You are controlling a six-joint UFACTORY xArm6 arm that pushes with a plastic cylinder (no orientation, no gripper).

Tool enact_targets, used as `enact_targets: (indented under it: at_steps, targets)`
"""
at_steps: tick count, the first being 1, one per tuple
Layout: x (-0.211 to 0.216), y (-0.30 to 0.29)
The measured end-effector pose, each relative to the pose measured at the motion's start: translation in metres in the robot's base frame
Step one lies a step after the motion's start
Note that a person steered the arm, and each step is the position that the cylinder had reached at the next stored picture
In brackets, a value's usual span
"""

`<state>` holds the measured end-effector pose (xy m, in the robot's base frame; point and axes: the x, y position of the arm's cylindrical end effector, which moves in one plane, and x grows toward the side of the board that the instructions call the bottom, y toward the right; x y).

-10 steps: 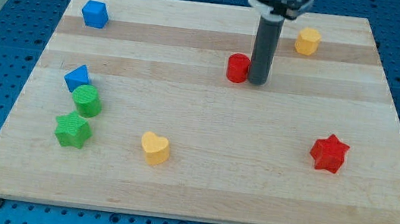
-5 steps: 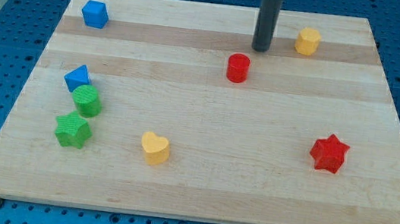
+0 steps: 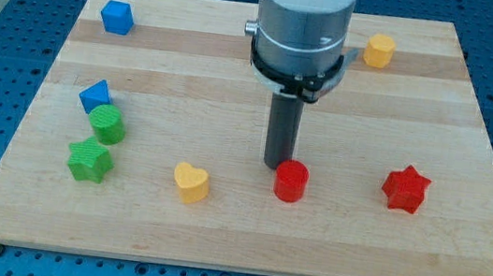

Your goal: Move the yellow hexagon parallel to the red circle

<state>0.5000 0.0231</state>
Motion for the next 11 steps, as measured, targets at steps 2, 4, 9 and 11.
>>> enact_targets:
  at_steps: [2,4,9,11]
  targets:
    - [-0.107,0.016]
    - [-0.098,0.151]
    - [-0.225,0.206]
    - [-0.209,0.174]
